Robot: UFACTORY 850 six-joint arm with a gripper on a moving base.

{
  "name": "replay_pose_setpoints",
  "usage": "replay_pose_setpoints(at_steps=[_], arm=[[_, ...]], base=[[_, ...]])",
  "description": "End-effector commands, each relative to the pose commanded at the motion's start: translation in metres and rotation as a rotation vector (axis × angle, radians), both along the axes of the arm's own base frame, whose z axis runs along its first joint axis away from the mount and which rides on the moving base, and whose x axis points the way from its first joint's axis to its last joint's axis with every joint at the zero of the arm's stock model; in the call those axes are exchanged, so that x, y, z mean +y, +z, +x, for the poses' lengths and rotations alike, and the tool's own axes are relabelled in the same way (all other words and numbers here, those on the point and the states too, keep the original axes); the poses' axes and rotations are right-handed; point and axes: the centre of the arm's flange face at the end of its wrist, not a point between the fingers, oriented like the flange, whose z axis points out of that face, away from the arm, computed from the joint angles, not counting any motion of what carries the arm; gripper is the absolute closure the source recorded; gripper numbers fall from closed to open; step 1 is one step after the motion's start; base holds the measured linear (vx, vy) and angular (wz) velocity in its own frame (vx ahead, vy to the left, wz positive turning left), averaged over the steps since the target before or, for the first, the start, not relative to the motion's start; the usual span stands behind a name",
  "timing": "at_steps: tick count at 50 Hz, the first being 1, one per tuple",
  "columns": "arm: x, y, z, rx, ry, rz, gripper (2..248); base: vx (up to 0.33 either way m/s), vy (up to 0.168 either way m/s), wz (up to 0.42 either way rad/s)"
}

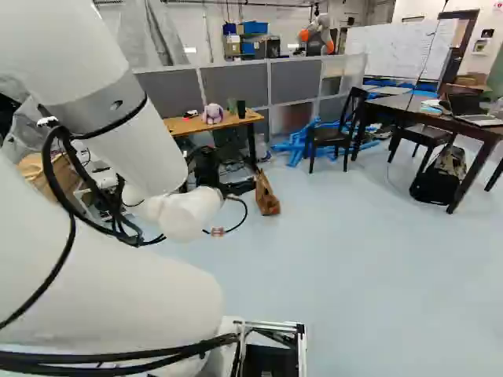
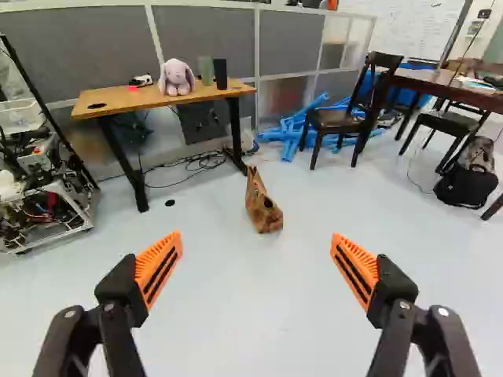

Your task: Pick up the bag on the ground and place it on the table

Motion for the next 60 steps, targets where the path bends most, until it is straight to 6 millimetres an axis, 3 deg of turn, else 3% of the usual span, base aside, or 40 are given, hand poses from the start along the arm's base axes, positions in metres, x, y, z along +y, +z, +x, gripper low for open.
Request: replay_pose_setpoints(at_steps=[16,60], arm=[[0.0000,0.0000,0.0000,0.000,0.000,0.000,3],[0.0000,0.0000,0.0000,0.000,0.000,0.000,3]], base=[[0.133,0.019,0.011],[0.314,0.005,-0.028]])
